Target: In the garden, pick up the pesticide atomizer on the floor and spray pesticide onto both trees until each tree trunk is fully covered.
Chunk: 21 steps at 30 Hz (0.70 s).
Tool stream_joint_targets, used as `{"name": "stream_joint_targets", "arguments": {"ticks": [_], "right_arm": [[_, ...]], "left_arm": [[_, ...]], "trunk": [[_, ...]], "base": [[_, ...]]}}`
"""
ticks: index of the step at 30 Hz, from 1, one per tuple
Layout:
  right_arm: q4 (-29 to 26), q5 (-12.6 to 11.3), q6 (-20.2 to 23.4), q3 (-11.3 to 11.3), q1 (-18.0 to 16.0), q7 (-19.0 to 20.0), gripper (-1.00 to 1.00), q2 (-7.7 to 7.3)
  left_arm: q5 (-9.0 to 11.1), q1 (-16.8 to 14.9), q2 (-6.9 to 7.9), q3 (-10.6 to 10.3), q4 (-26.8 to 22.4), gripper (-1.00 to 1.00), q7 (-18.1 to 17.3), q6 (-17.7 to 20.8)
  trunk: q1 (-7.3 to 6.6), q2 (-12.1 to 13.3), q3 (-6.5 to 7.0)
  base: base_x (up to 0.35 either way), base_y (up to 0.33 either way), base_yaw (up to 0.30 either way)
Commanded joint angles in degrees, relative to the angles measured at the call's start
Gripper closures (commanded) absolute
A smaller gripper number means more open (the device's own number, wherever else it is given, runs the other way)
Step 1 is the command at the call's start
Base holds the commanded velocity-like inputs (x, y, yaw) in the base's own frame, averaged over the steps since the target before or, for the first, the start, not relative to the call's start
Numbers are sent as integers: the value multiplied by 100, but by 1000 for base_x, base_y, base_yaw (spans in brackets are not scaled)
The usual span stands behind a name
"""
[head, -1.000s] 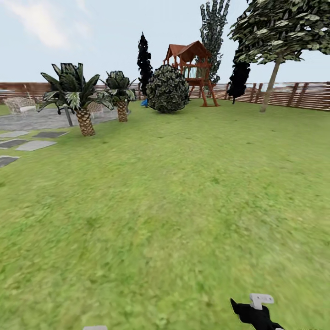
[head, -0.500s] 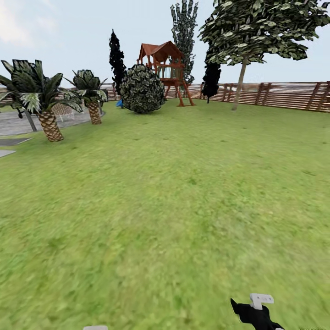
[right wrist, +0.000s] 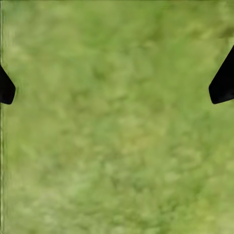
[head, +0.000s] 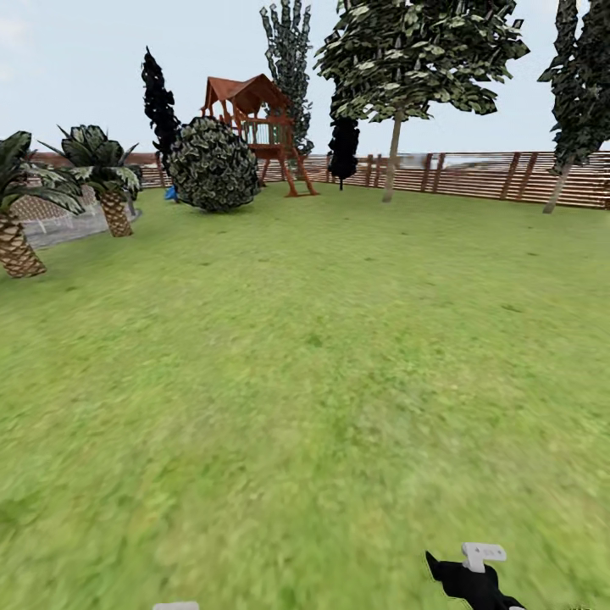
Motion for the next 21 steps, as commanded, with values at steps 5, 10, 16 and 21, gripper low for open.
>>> {"name": "stream_joint_targets", "arguments": {"ticks": [5,10,16,21], "right_arm": [[5,61,-36,-47,-10,41,-100,5],[5,66,-30,-40,-10,49,-100,9],[205,89,-33,-28,-10,70,-100,10],[461,87,-150,-22,-10,68,-100,5]], "left_arm": [[-61,-4,2,36,10,100,27,-24],[-69,-4,2,36,10,100,26,-25],[-70,0,2,31,10,100,26,-24],[-69,4,-4,21,10,100,33,-25]], "trunk": [[3,-2,-5],[3,-2,-5],[3,-2,-5],[3,-2,-5]], "base": [[302,-122,-292],[307,-101,-239],[309,-95,-25],[309,-94,-1]]}}
